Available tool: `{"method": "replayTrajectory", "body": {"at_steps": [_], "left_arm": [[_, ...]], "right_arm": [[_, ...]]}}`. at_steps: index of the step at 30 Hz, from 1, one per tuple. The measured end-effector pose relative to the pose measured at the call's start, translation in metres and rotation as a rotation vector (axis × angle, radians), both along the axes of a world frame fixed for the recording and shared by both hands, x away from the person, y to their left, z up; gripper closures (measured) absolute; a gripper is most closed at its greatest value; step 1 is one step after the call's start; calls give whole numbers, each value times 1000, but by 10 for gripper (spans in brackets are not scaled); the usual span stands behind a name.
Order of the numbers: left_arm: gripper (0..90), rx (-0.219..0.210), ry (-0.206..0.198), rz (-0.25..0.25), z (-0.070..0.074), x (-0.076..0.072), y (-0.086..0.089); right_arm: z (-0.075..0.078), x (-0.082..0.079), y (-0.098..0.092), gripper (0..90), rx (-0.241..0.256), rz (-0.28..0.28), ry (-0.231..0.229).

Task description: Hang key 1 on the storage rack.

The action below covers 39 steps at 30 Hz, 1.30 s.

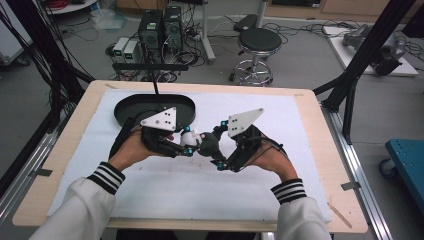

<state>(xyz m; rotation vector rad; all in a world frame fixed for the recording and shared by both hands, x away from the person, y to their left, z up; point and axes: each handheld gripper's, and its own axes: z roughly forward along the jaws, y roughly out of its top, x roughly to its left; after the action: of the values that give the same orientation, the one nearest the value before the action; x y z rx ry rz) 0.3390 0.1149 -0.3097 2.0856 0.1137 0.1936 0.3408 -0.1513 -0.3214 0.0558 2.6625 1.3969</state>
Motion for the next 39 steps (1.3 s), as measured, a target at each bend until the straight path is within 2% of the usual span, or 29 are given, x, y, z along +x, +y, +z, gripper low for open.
{"method": "replayTrajectory", "body": {"at_steps": [3, 4, 8, 9, 10, 11, 12, 14, 16, 17, 18, 19, 20, 21, 23, 24, 25, 26, 35, 39], "left_arm": [[536, -12, 3, 8, 1, 1, 2], [535, -11, 2, 17, 2, 2, 5], [535, -19, 4, 42, 4, 4, 11], [535, -24, 1, 50, 4, 5, 13], [535, -37, 0, 71, 6, 6, 19], [535, -37, 0, 71, 6, 6, 19], [535, -46, -2, 84, 8, 7, 23], [535, -62, -8, 103, 10, 8, 29], [536, -90, -17, 132, 14, 10, 39], [536, -90, -17, 132, 14, 10, 39], [536, -99, -18, 146, 15, 11, 44], [535, -108, -20, 166, 17, 13, 50], [536, -108, -20, 166, 17, 13, 50], [535, -112, -25, 180, 19, 14, 54], [535, -122, -25, 197, 20, 15, 60], [535, -130, -30, 215, 21, 15, 64], [535, -130, -30, 215, 21, 15, 64], [535, -129, -36, 232, 22, 16, 69], [535, -161, -45, 310, 23, 22, 89], [535, -160, -44, 343, 23, 26, 98]], "right_arm": [[-1, -2, -7, 6, 30, -16, -3], [-4, -6, -16, 6, 56, -59, -9], [-11, -14, -35, 6, 103, -184, -37], [-11, -14, -35, 6, 103, -184, -37], [-15, -18, -47, 6, 144, -246, -51], [-15, -18, -47, 6, 144, -246, -51], [-17, -23, -58, 6, 182, -300, -56], [-19, -27, -67, 6, 210, -345, -70], [-22, -33, -76, 6, 247, -379, -68], [-22, -33, -76, 6, 247, -379, -68], [-26, -39, -82, 6, 257, -427, -84], [-28, -41, -84, 6, 270, -436, -88], [-28, -41, -84, 6, 270, -436, -88], [-34, -46, -90, 6, 285, -473, -88], [-35, -47, -93, 6, 289, -485, -90], [-40, -50, -100, 6, 318, -519, -97], [-40, -50, -100, 6, 318, -519, -97], [-43, -52, -106, 6, 347, -550, -96], [-58, -60, -120, 6, 407, -626, -119], [-73, -65, -125, 6, 426, -686, -134]]}}
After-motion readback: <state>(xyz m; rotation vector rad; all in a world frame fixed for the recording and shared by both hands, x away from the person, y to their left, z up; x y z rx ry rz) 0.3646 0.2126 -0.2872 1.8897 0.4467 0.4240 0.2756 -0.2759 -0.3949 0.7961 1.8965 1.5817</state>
